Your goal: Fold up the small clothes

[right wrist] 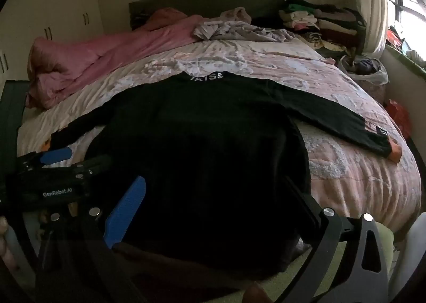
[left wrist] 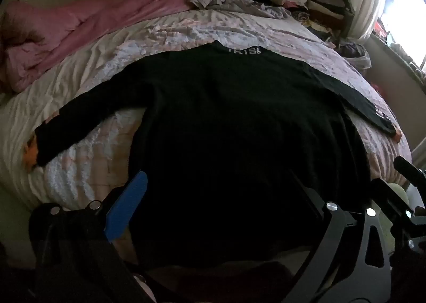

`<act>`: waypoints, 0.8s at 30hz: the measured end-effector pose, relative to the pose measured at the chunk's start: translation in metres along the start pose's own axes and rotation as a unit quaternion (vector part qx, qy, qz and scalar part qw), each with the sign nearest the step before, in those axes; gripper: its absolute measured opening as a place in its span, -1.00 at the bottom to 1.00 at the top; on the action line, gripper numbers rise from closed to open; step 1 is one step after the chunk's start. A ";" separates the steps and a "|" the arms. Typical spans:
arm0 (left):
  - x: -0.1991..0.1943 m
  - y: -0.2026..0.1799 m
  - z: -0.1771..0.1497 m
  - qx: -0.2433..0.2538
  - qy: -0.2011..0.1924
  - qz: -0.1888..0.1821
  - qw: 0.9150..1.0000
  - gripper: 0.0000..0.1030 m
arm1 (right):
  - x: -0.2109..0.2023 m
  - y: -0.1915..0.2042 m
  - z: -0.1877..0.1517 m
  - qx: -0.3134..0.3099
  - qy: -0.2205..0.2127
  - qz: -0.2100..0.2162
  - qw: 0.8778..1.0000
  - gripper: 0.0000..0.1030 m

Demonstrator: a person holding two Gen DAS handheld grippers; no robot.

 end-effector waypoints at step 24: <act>-0.007 0.002 0.005 -0.001 -0.008 0.000 1.000 0.82 | -0.003 0.000 0.000 -0.002 -0.001 -0.006 1.000 0.92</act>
Point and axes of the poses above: each gripper's, at about its wrist camera, not at the fingertips, and x roughly the way its jaws point, y to its left, z to its top, the point moved 1 cm from there along x, roughly the way its jaws point, and after that the axes turned 12 degrees about z, right-handed, at the moved point
